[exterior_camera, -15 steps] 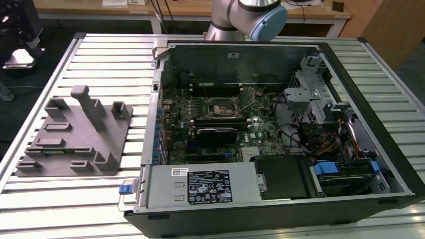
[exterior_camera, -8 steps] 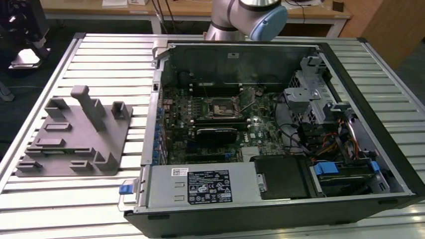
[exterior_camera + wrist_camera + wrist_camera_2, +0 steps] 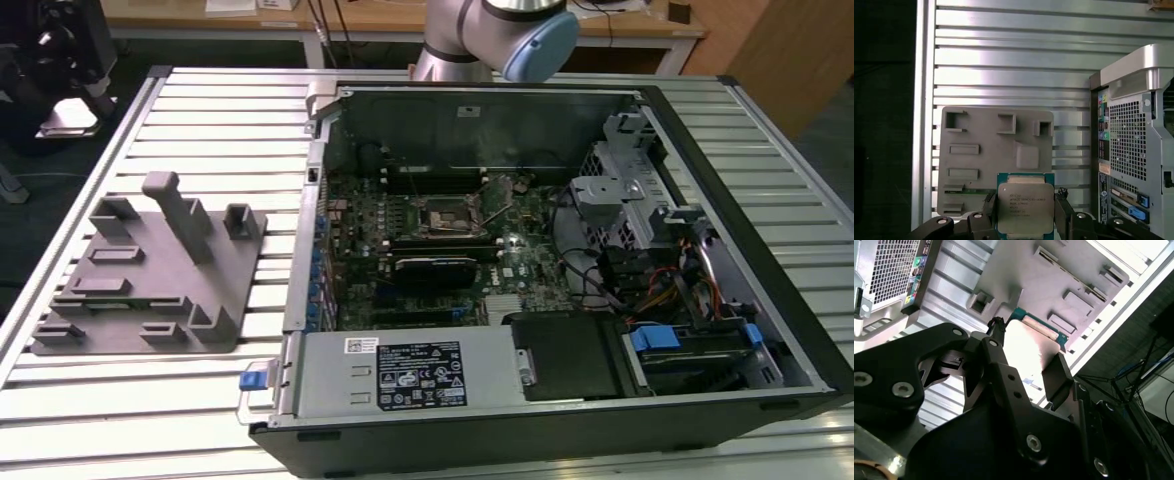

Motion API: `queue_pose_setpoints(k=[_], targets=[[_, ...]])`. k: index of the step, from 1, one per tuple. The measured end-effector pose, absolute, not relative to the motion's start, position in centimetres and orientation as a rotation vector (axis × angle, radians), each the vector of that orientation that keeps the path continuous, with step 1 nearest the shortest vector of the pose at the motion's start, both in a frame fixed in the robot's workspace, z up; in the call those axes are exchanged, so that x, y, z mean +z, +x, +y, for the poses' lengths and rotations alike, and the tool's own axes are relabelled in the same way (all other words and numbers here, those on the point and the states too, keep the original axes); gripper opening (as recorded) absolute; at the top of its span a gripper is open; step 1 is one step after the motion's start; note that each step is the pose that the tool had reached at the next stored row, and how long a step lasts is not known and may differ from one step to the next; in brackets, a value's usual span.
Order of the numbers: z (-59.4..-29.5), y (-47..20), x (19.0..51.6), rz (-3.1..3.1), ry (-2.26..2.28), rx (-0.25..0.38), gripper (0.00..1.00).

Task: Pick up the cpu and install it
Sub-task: 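Pick up the cpu and move it towards the insertion slot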

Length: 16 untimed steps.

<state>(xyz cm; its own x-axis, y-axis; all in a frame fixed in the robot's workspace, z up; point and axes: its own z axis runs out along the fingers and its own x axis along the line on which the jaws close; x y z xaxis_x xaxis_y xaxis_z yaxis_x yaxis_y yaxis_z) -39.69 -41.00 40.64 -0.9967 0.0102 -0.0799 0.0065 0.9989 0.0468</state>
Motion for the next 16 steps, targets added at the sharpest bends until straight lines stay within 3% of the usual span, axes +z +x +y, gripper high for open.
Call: queue_pose_setpoints(k=[16], targets=[[-41.0, -37.0, 40.6, 3.061, 0.013, 0.071, 0.54]])
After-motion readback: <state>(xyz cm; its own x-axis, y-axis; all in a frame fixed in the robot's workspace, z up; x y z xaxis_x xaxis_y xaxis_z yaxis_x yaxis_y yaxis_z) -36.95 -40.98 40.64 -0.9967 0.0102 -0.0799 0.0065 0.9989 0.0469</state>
